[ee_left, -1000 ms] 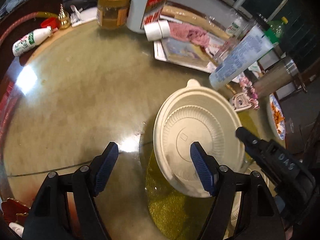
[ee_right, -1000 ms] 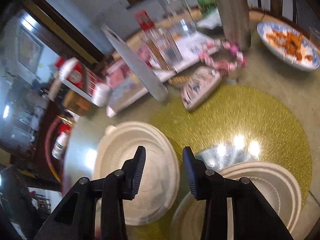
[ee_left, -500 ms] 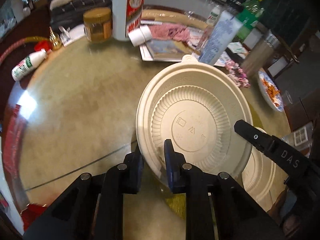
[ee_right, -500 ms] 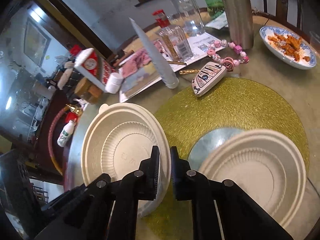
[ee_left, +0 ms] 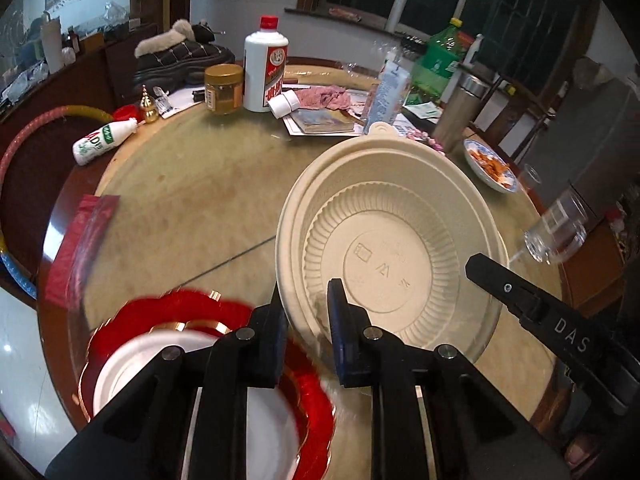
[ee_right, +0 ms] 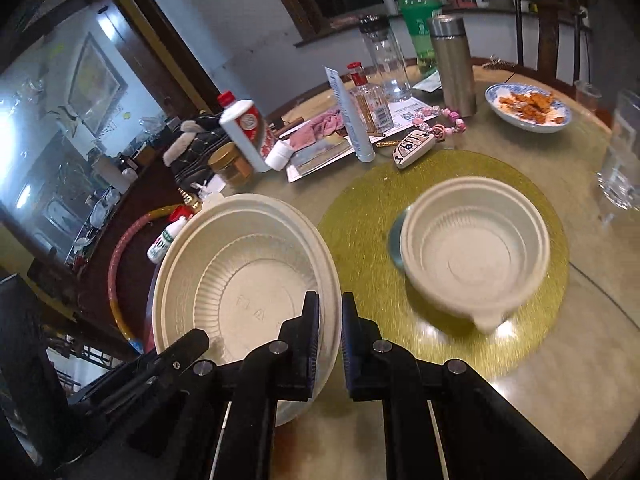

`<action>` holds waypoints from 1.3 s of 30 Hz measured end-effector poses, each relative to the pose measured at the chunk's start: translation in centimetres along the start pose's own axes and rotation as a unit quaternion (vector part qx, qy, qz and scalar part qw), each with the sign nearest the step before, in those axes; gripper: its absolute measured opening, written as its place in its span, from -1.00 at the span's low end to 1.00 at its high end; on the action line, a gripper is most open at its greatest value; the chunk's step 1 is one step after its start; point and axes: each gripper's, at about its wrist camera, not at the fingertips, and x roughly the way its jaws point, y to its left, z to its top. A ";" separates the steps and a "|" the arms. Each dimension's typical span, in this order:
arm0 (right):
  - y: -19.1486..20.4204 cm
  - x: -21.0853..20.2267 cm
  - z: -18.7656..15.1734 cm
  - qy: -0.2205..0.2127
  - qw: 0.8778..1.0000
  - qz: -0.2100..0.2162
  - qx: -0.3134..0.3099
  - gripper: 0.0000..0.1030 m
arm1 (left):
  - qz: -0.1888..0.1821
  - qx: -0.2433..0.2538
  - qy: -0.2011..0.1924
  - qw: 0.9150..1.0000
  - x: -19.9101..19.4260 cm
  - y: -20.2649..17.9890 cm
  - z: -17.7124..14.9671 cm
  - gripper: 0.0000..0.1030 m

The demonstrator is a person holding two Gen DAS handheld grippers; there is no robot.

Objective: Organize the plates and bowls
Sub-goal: 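Lift the beige bowl and carry it over the red plate stack, then lower the beige bowl into the white bowls and open both grippers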

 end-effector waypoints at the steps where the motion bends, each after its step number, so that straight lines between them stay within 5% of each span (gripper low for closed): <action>1: 0.4 -0.9 -1.0 -0.006 1.000 0.000 -0.001 -0.80 | -0.002 0.000 -0.003 1.000 -0.5 0.2 -0.5 -0.68; 10: 3.6 -4.4 -5.7 -0.025 0.999 0.012 -0.022 -0.79 | -0.001 -0.001 -0.036 0.999 -4.3 2.9 -4.0 -0.68; 22: 8.0 -3.2 -9.9 -0.001 0.998 0.040 -0.048 -0.79 | 0.021 -0.023 -0.047 0.998 -6.1 8.1 -7.6 -0.68; 39: 10.5 -2.1 -11.3 0.017 0.996 0.055 -0.070 -0.79 | 0.031 -0.037 -0.056 0.997 -7.6 10.6 -9.4 -0.68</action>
